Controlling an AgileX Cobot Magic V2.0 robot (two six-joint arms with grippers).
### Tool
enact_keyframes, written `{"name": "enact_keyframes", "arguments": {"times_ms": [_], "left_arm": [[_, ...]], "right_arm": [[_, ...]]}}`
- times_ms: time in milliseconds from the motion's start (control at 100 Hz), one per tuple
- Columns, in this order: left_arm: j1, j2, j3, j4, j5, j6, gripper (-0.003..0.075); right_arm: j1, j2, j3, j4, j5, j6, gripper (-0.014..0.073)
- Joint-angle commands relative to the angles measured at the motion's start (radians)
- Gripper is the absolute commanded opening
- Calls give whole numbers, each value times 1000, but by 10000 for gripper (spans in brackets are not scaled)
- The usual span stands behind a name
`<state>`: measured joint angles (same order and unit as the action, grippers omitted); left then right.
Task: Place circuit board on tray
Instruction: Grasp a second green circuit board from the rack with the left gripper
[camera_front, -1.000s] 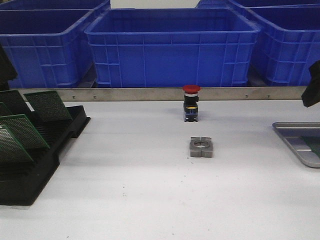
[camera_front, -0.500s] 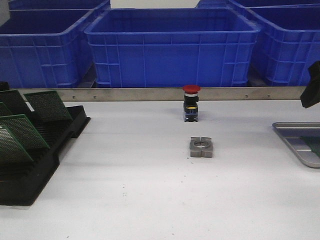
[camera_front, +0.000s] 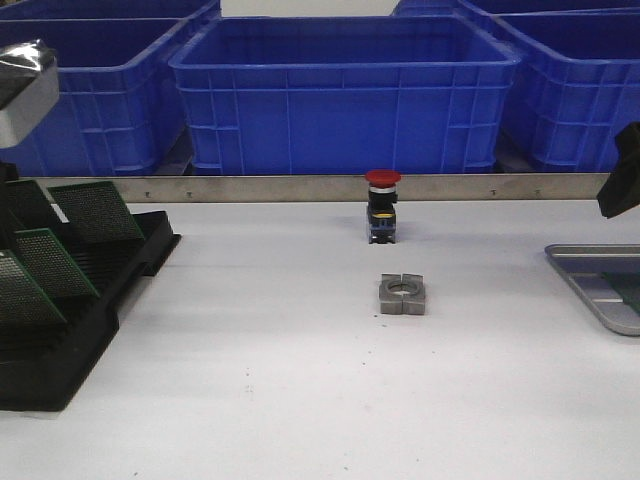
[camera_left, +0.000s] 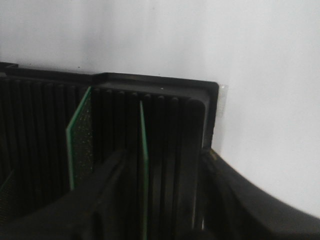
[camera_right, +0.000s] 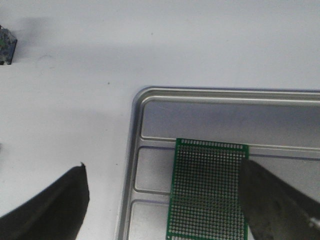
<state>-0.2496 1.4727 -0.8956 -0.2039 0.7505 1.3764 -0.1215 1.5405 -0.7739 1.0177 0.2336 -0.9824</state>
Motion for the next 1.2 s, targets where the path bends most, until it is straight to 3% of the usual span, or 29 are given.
{"name": "enact_keyframes", "arguments": {"times_ms": [0,110,310,570,860,1020,1190], "left_arm": [[3,-19,-26,-11,-58,-14,158],[3,-19,-28,-11,-78,-24,-18],[3,-26,-33,-14,-56,-67,-17],[-40,-115,-104,-138,128,-67,-17],[-119,-137,-141,-549,133,-60,-17],[-169,-107,-141,-713,126,-58,-17],[-202,-79,-141,-823,134,41,-17]], "right_arm": [[-7,-40,-28,9,-3,-13,624],[-7,-40,-28,9,7,-13,624],[-7,-40,-28,9,12,-13,624],[-7,-52,-28,9,172,-23,624],[12,-145,-47,21,397,-93,624],[78,-190,-47,21,490,-188,624],[177,-194,-47,27,632,-407,624]]}}
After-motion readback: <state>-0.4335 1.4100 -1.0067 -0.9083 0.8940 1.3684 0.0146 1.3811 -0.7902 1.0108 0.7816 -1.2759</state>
